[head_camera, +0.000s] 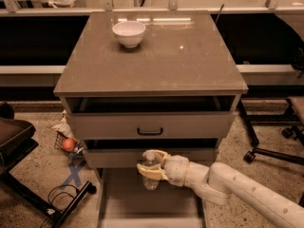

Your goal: Pick water bottle from bottom drawer and place on counter

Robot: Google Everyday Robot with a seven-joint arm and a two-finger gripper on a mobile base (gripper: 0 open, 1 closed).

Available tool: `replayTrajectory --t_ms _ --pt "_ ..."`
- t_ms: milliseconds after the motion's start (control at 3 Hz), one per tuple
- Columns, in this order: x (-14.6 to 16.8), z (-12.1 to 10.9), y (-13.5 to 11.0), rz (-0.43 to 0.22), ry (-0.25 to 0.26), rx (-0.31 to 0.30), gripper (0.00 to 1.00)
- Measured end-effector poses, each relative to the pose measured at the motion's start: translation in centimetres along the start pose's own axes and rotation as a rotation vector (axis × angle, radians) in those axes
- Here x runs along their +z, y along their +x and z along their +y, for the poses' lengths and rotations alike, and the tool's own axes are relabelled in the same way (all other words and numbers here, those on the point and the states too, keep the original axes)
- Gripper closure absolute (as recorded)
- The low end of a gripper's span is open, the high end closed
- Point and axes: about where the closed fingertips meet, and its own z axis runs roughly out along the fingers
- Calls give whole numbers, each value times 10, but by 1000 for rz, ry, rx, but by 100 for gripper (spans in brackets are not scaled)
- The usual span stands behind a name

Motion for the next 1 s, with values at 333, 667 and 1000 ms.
replayTrajectory --t_ms 333,667,1000 --pt "3 10 -34 -28 6 10 100" --pt "5 27 -87 -45 35 -4 100" --pt "8 44 -173 -45 102 -60 100"
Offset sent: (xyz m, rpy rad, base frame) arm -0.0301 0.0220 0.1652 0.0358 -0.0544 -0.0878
